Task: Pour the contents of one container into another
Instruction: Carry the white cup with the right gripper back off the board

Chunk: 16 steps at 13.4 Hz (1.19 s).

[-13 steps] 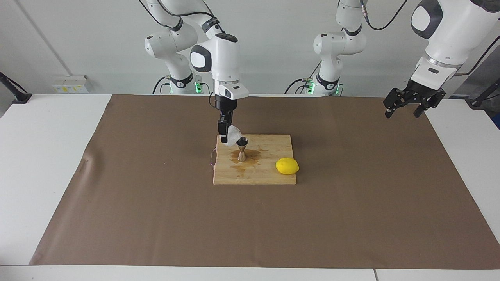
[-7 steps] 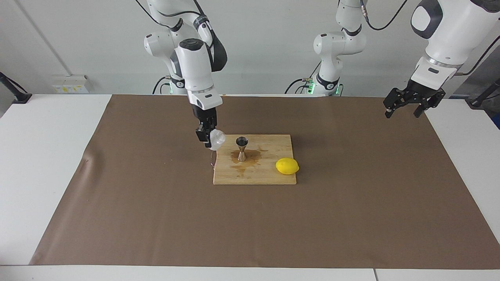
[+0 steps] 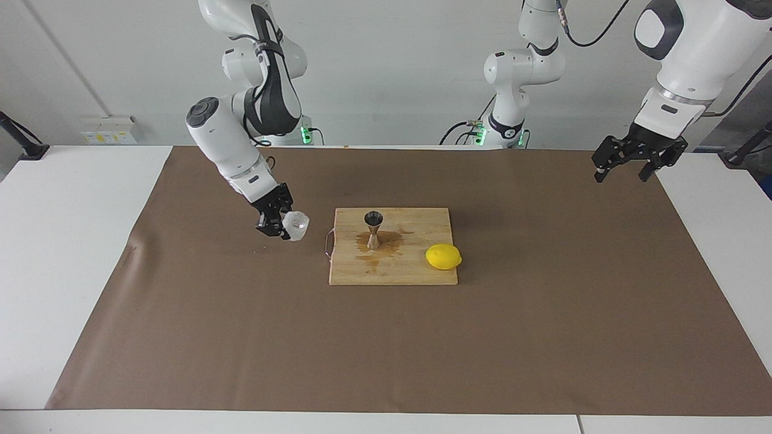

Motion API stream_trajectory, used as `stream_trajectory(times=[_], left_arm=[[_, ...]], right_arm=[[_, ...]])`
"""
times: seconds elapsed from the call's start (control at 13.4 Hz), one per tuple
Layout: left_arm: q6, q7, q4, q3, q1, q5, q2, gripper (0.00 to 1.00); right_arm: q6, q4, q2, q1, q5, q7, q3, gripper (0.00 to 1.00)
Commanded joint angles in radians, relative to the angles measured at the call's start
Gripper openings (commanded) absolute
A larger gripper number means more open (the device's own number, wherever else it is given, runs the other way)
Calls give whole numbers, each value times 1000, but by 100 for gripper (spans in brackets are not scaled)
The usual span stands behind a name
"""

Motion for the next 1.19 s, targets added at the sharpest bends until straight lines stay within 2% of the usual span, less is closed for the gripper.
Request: stream_trajectory(times=[0.0,0.15,0.37,0.6,1.12], left_arm=[[-10,-11,-7,5,-5,9,-15,100],[-10,-11,-7,5,-5,9,-15,100],[-10,-11,-7,5,-5,9,-16,100],[-10,-11,-7,5,-5,9,-14,100],[-10,-11,-7,5,-5,9,-14,100]], right_arm=[[-14,-30,5,-93,110,-136,12,0],[-4,-36,19,-178,204,-176,12,0],[22,-47,48,-230,273,-170,10,0],[99,-89,59,-233,327,-177,10,0],[140,-113,91,-233,436,-264,10,0]])
